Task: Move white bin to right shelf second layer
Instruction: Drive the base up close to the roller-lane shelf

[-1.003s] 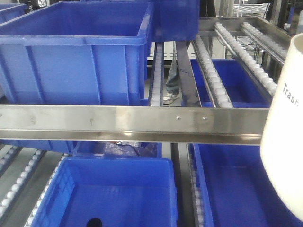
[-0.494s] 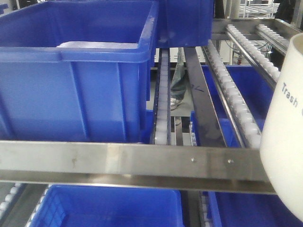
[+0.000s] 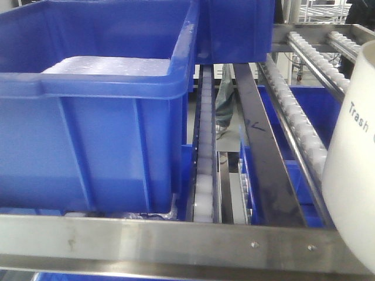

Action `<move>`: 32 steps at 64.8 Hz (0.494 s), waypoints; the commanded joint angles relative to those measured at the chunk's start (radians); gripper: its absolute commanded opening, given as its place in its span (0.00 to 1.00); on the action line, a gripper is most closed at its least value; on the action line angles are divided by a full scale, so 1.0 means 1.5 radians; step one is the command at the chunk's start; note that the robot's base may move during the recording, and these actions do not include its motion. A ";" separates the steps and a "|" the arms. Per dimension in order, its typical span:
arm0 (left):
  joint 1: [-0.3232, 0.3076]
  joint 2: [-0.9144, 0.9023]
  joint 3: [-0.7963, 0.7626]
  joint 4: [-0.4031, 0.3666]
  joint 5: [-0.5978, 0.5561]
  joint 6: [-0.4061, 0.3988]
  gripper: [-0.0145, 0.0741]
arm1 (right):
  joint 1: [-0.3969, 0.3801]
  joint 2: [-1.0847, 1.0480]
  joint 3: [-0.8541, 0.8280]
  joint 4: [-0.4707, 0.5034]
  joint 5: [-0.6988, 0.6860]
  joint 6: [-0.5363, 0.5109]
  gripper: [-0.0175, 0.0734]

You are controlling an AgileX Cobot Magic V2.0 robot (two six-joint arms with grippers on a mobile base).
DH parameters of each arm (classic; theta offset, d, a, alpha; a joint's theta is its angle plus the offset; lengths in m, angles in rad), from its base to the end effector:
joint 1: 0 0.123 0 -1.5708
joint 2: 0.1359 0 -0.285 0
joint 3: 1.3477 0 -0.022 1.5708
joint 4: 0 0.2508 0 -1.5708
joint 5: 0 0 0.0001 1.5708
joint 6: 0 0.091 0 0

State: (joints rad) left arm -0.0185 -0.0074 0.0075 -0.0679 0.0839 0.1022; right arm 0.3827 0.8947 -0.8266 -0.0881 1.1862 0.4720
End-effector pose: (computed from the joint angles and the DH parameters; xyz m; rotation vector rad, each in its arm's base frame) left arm 0.0563 -0.0016 0.2035 0.0460 1.5667 0.0082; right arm 0.1321 0.0452 0.3108 0.0998 2.7339 0.1219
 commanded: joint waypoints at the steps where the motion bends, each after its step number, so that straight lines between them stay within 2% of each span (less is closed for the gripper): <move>1: 0.000 -0.010 0.025 -0.004 -0.056 -0.002 0.26 | -0.004 -0.004 -0.019 -0.008 -0.024 -0.001 0.27; 32: 0.000 -0.010 0.025 -0.004 -0.056 -0.002 0.26 | -0.004 -0.004 -0.019 -0.008 -0.024 -0.001 0.27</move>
State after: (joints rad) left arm -0.0185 -0.0074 0.0075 -0.0679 0.0839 0.1022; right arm 0.3827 0.8947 -0.8266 -0.0881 1.1850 0.4720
